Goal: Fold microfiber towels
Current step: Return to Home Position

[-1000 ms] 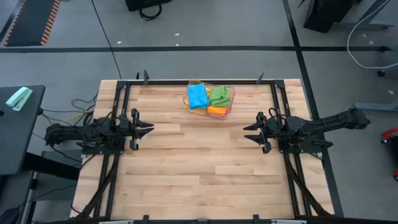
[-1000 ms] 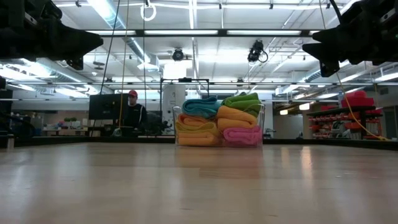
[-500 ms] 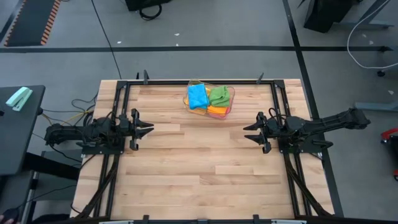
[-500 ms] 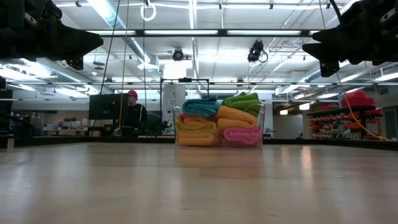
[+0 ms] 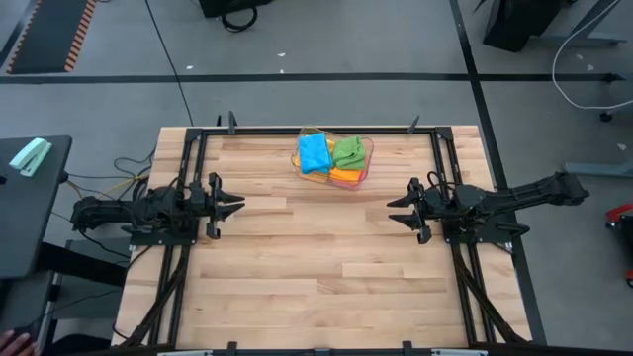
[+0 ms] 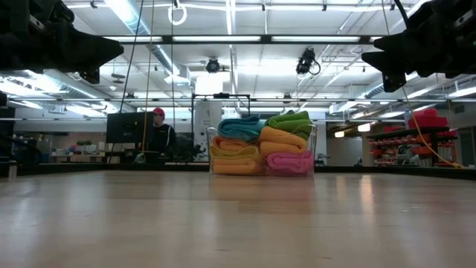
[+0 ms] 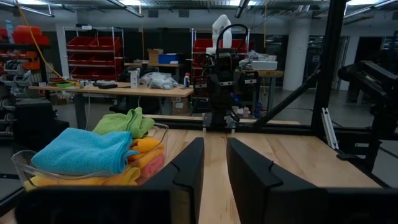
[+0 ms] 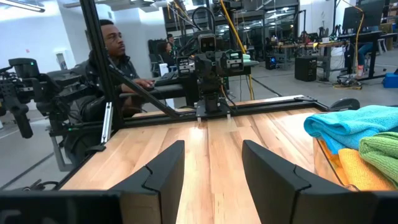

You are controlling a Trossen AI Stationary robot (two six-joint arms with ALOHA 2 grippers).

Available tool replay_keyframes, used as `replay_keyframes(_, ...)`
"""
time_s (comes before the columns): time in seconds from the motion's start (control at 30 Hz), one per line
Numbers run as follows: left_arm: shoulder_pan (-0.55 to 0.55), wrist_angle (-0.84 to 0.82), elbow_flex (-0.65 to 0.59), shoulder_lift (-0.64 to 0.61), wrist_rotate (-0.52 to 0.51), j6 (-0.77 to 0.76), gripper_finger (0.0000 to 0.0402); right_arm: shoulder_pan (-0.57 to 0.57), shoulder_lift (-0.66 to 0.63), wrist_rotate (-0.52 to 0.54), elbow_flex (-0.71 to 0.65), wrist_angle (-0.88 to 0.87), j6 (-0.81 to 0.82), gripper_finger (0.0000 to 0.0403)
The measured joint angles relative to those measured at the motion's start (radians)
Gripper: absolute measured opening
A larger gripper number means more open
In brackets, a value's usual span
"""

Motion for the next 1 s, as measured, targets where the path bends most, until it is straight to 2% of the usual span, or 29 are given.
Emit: replay_keyframes(1.0, 0.000, 0.000, 0.000, 0.000, 0.000, 0.000, 0.0076, 0.000, 0.000, 0.000, 0.000, 0.000, 0.000, 0.0170)
